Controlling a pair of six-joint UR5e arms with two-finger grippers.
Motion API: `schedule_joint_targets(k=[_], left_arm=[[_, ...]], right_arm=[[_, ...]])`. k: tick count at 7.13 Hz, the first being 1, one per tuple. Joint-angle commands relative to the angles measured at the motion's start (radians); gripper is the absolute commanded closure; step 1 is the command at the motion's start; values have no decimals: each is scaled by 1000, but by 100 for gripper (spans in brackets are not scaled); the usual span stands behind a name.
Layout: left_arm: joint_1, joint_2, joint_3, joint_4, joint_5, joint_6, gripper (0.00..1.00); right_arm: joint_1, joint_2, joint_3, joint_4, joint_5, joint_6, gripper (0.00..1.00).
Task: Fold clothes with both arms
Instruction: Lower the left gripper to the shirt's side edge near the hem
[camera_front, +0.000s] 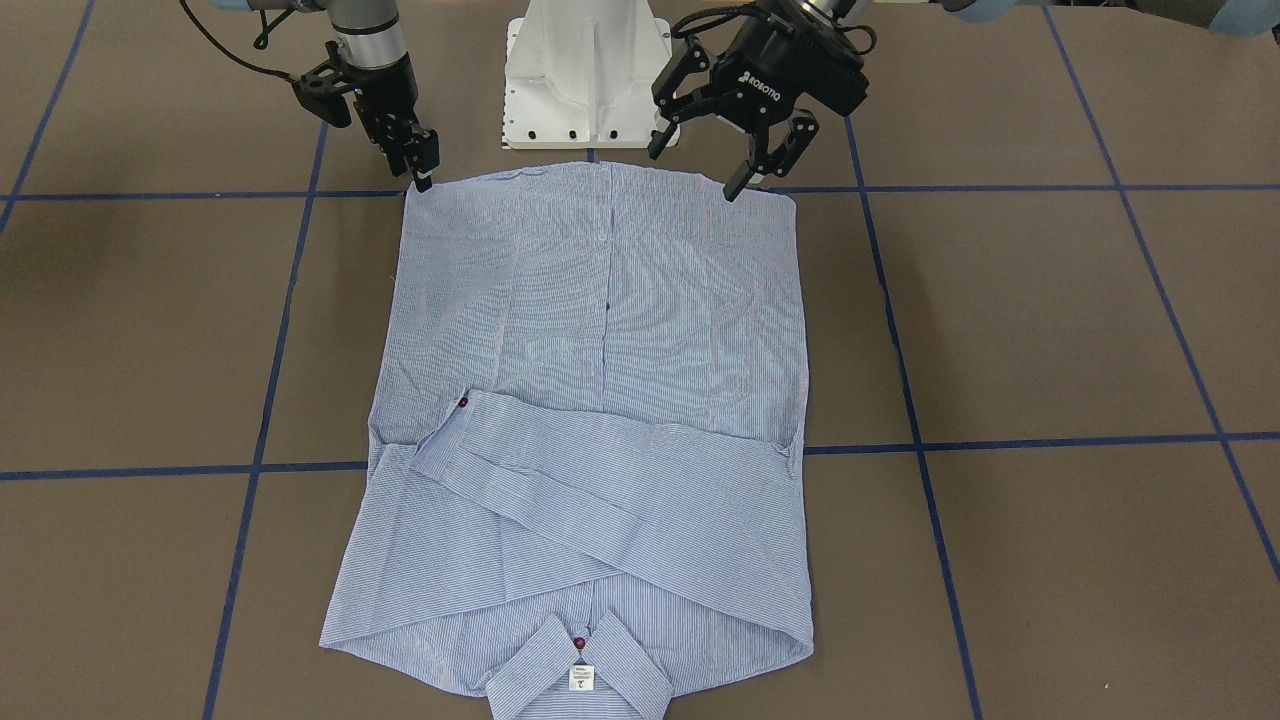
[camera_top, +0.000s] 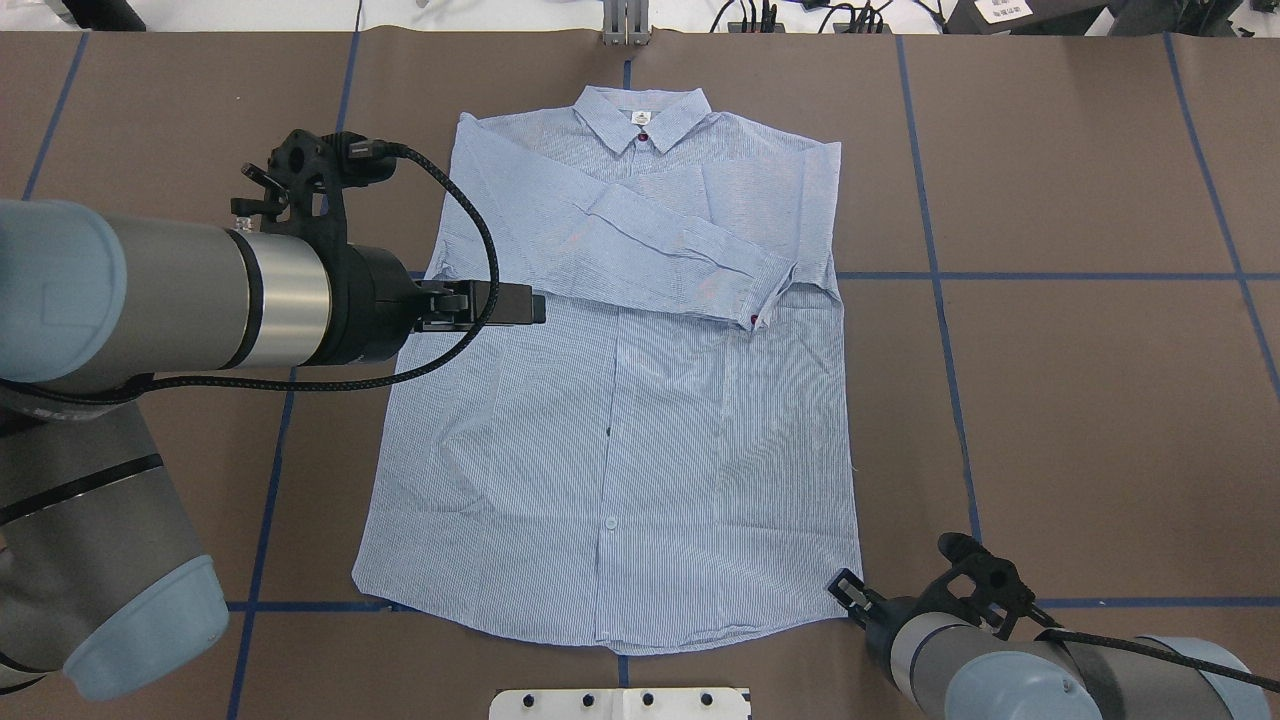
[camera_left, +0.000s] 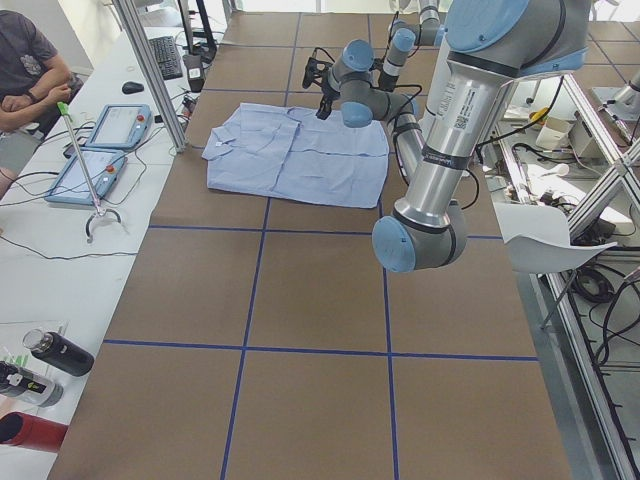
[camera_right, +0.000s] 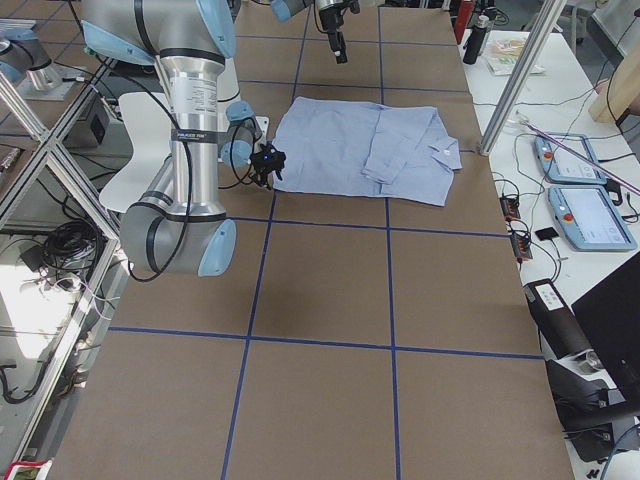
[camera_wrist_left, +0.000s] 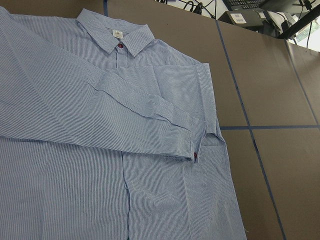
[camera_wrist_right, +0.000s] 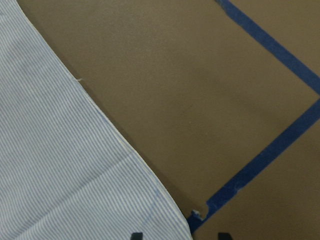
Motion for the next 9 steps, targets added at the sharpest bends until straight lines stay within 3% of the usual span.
schedule_joint_targets(k=[1, 4, 5, 6, 9], left_arm=[[0, 2, 0, 0, 0, 0, 6], [0, 15, -3, 0, 2, 0, 6], [0, 17, -8, 0, 2, 0, 6], [0, 20, -8, 0, 2, 0, 6], [-2, 22, -14, 0, 3, 0, 6]], right_arm=[[-1, 10, -12, 0, 2, -1, 41], [-3, 13, -17, 0, 2, -2, 43], [-3, 10, -17, 0, 2, -2, 46], [-3, 10, -18, 0, 2, -2, 55], [-3, 13, -20, 0, 2, -1, 59]])
